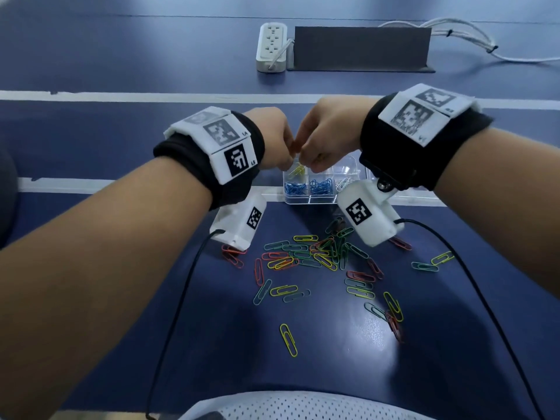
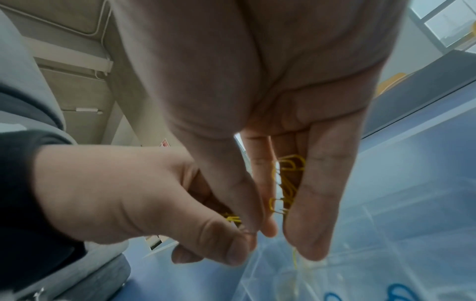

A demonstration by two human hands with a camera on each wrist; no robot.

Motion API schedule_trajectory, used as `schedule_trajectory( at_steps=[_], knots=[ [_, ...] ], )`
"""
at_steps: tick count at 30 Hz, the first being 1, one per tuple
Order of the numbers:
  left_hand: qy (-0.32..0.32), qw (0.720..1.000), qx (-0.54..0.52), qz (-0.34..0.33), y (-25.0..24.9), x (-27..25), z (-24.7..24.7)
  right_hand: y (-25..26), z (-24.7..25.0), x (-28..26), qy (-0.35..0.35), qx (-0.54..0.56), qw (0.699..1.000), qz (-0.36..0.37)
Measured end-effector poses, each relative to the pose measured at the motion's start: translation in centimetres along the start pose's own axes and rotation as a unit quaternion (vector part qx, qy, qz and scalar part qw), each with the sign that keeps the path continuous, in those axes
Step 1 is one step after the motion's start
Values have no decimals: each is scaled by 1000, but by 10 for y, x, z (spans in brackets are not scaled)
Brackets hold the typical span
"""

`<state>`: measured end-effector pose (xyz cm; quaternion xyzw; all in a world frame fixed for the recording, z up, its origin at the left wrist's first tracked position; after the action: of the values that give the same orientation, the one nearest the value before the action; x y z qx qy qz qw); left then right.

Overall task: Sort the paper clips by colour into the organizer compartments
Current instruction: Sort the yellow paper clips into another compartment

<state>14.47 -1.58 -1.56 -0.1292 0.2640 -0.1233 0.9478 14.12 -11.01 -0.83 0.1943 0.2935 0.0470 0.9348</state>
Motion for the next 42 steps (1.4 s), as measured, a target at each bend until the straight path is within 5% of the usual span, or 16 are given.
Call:
schedule_trajectory(
  at_steps=[14, 30, 42],
  knots=[
    [2, 980, -200, -17, 7, -4, 3, 12, 2, 1, -20, 41, 999, -21],
    [-79, 990, 51, -108, -34, -8, -4, -27, 6, -30, -57, 129, 990, -13],
    [-111, 987, 22, -111, -25, -4, -2, -32, -3, -40, -61, 99, 993, 2]
  ],
)
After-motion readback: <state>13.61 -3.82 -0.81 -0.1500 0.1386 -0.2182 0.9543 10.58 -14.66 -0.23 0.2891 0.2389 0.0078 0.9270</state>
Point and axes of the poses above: each hand's wrist, its own x-axis towards the middle knuckle, its own z-axis out of the back of the hand, y = z × x, the point moved 6 cm from there along x, towards the middle knuckle, and after that the axes turned 9 degrees about y, right-handed, at the moved point
